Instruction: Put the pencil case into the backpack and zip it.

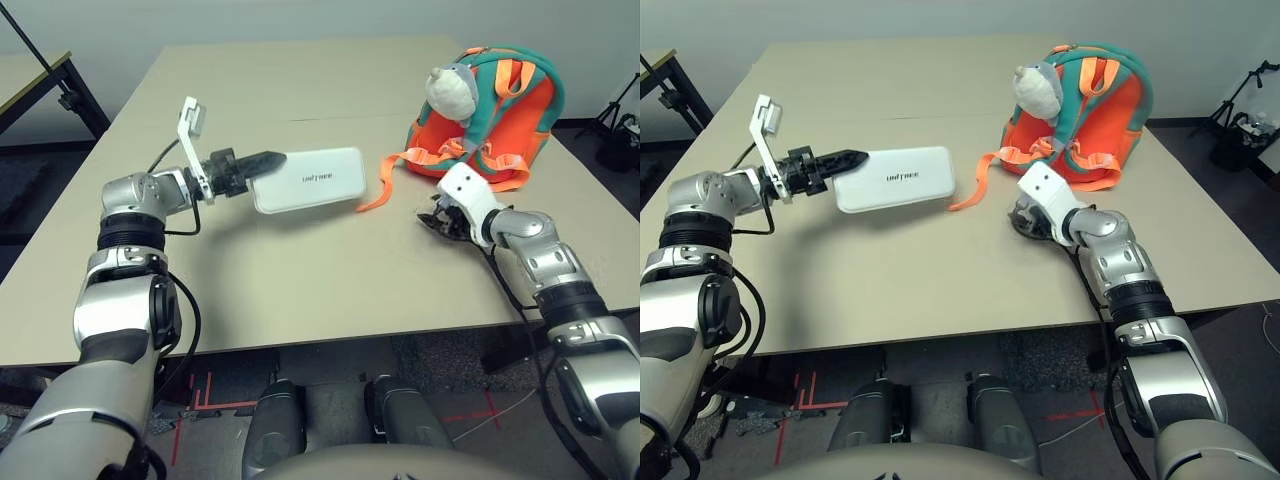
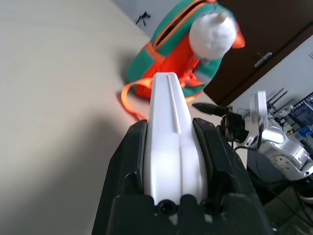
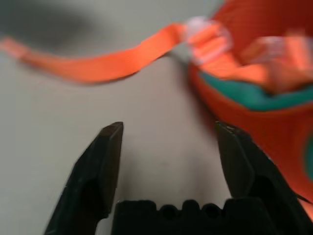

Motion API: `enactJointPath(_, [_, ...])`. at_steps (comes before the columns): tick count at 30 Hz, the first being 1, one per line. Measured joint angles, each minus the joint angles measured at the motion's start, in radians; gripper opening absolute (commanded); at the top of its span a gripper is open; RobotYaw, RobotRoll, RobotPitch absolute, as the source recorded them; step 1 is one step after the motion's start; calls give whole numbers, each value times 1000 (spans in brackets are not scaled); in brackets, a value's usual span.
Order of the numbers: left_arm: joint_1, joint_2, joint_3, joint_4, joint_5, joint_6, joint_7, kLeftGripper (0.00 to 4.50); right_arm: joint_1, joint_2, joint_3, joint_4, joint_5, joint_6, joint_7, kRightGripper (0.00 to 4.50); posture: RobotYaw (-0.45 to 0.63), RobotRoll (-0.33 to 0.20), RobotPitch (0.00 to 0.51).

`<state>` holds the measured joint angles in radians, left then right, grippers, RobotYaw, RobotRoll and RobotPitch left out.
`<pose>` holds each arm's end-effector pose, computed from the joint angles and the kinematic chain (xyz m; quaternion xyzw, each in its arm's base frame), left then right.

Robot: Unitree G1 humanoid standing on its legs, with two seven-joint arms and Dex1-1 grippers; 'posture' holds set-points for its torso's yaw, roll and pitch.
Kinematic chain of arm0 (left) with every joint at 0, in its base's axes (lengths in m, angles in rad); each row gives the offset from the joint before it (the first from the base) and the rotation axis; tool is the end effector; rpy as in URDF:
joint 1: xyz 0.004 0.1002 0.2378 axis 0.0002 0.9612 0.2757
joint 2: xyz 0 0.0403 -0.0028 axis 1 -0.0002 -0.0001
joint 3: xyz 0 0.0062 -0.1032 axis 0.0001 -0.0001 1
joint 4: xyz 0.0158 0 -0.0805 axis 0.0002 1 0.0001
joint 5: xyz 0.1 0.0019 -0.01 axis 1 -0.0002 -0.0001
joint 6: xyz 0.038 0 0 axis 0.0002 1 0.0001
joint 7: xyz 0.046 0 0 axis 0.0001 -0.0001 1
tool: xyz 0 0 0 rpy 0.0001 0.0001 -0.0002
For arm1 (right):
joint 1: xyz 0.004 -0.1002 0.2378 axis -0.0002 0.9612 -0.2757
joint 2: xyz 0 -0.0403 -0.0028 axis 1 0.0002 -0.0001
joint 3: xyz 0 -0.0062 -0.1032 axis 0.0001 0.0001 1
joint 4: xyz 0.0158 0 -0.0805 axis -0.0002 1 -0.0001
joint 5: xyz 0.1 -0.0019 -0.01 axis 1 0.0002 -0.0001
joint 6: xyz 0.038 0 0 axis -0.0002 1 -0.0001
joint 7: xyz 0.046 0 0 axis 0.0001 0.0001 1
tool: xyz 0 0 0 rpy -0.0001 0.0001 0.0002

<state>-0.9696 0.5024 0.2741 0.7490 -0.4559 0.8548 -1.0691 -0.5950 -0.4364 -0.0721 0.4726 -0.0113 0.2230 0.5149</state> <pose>0.3377 0.2546 0.1833 -0.2557 0.1287 -0.4379 0.8522 0.3075 -0.2395 0.1247 -0.1693 0.0823 0.1693 0.9674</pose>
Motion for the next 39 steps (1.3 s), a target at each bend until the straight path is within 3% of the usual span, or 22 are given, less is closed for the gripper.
enactJointPath(4, [2, 1, 21, -78, -18, -17, 49, 1420, -30, 48, -145, -19, 88, 63, -155, 4500, -113, 0, 24])
enactJointPath(9, [17, 4, 31, -133, -25, -39, 91, 1420, -79, 84, -253, -41, 170, 85, -289, 4500, -98, 0, 20])
enactJointPath(17, [50, 2, 34, -172, -35, -42, 143, 1420, -182, 103, -265, 86, 222, 68, -325, 4500, -63, 0, 10])
enactJointPath(24, [97, 4, 39, -239, -61, -38, 160, 1420, -320, 106, -255, 316, 219, -43, -336, 4500, -34, 0, 6])
enactJointPath(27, [112, 5, 42, -267, -75, -33, 175, 1420, -344, 100, -254, 418, 219, -82, -333, 3915, -23, 0, 6])
enactJointPath(36, [125, 22, 61, -287, -102, -22, 201, 1420, -377, 87, -247, 556, 213, -156, -303, 462, -22, 0, 7])
enactJointPath(37, [125, 22, 61, -293, -104, -21, 202, 1420, -377, 86, -246, 559, 212, -160, -299, 193, -23, 0, 7])
enactJointPath(39, [125, 22, 61, -299, -111, -21, 206, 1420, -377, 84, -243, 561, 209, -167, -284, 133, -27, 0, 6])
